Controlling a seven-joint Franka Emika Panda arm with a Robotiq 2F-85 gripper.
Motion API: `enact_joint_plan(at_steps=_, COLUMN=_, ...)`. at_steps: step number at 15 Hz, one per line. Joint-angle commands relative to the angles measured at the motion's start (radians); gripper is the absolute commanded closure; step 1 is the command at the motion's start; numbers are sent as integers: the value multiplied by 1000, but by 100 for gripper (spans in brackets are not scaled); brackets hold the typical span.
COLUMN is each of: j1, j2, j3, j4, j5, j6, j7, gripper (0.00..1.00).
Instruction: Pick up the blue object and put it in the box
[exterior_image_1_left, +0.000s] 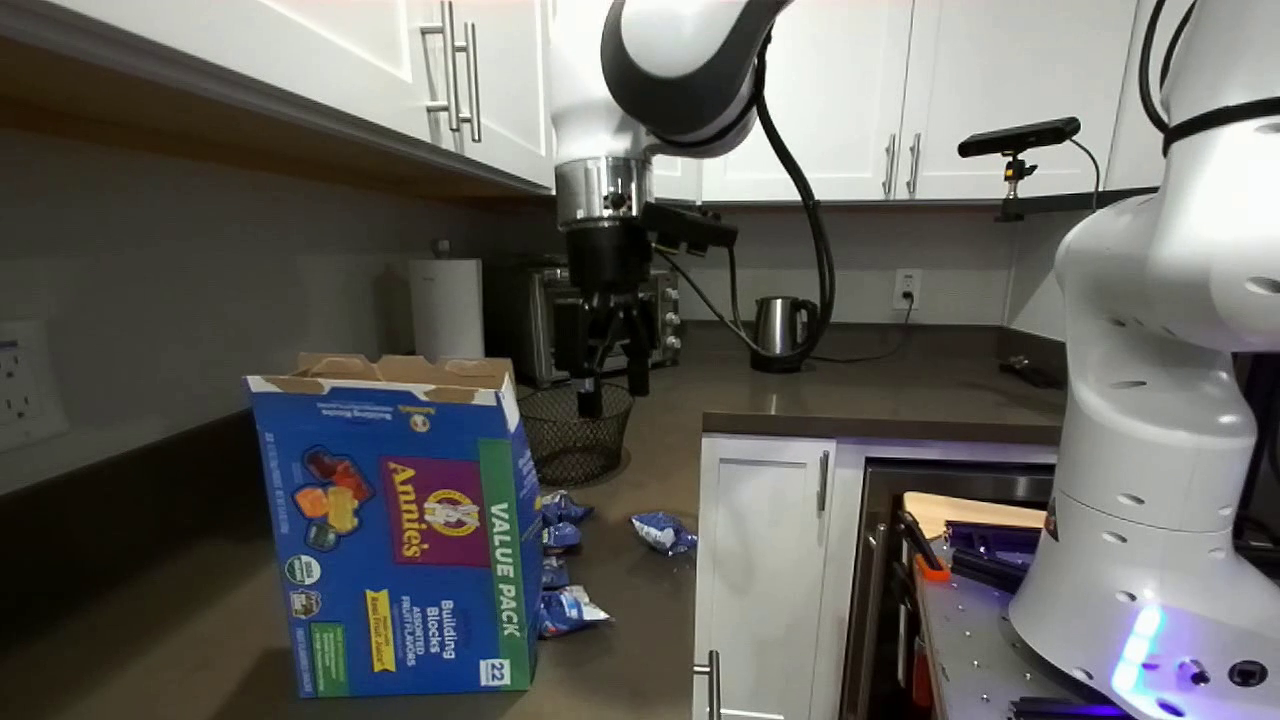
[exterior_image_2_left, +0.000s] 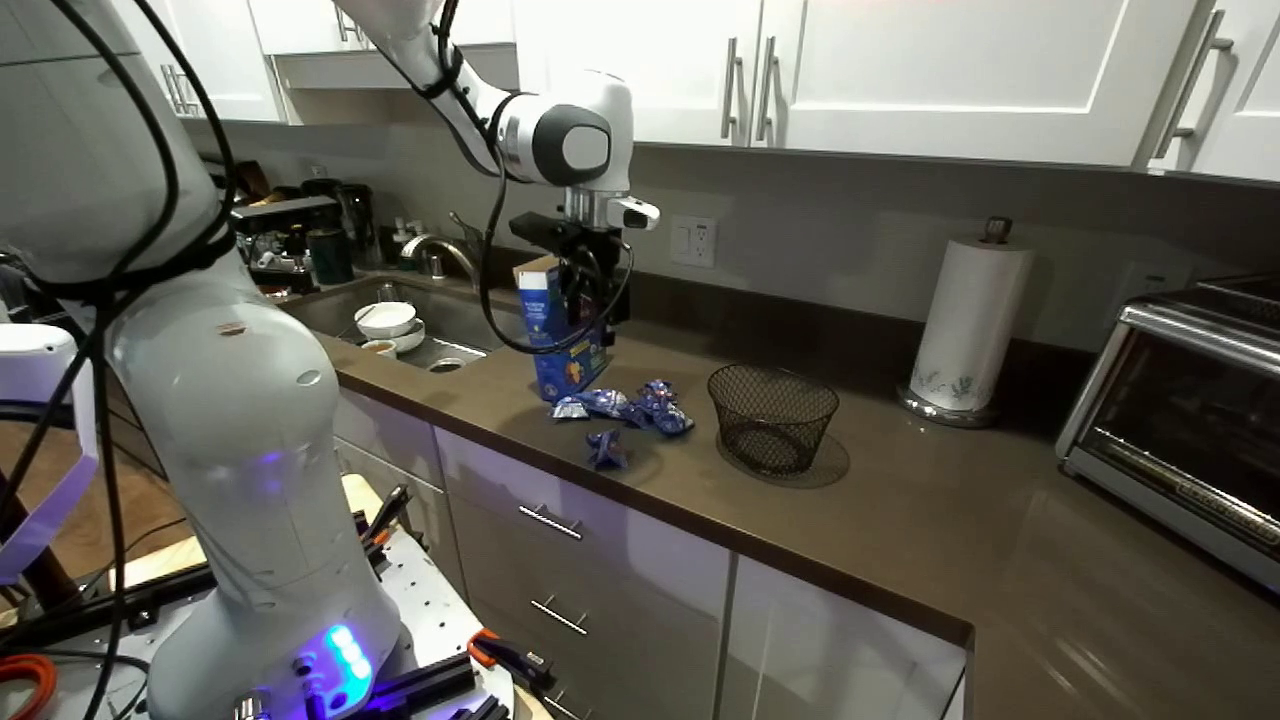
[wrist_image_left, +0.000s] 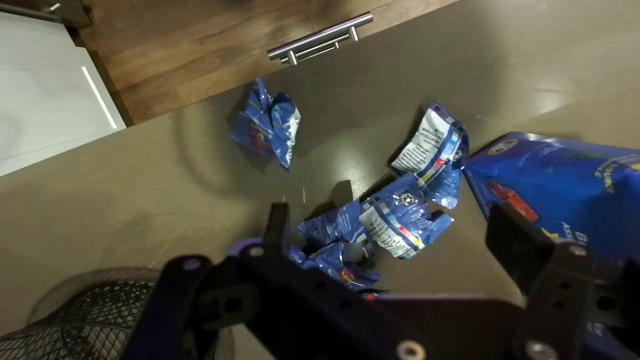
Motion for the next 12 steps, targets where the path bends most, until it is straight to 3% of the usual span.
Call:
enact_joint_plan(at_steps=1, j1=-18, j2=47, j3=0, j4=-41, j5=-47, j6=86, j7=34, gripper=0)
enact_joint_plan(at_steps=12, j1=-34, j2=235, j3=-58, j4=-71, j5=-165, j6=276, j7=123, gripper=0)
